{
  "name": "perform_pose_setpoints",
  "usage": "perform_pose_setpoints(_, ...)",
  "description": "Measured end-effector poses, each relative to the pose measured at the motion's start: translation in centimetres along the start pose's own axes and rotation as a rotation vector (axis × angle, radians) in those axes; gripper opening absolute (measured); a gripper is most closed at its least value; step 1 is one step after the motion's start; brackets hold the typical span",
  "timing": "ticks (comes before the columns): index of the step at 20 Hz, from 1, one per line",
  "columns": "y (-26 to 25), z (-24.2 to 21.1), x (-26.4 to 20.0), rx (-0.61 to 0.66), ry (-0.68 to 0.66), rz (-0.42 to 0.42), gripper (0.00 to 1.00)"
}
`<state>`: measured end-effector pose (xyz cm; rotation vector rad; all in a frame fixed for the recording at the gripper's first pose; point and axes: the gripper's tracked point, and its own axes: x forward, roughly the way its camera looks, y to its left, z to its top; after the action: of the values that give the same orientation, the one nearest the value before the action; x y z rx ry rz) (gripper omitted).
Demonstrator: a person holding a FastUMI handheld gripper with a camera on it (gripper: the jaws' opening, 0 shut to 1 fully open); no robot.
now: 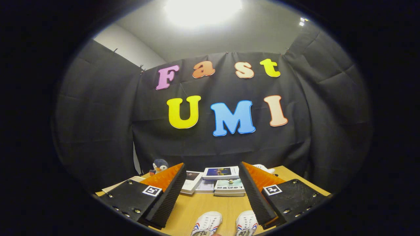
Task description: Open the storage box then place both shoes into the box .Put the left shoe in first, then the right shoe, with the right side of both shoes facing outward in a uniform manner.
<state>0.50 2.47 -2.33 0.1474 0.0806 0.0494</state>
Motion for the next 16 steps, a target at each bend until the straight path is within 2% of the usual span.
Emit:
perform_pose_setpoints(7, 2.6, -3.5, 0.8, 0.196, 0.138, 0.076, 0.98)
perform_pose_setpoints(16, 6.5, -9.5, 0.5, 0.520, 0.352, 0.177, 0.99)
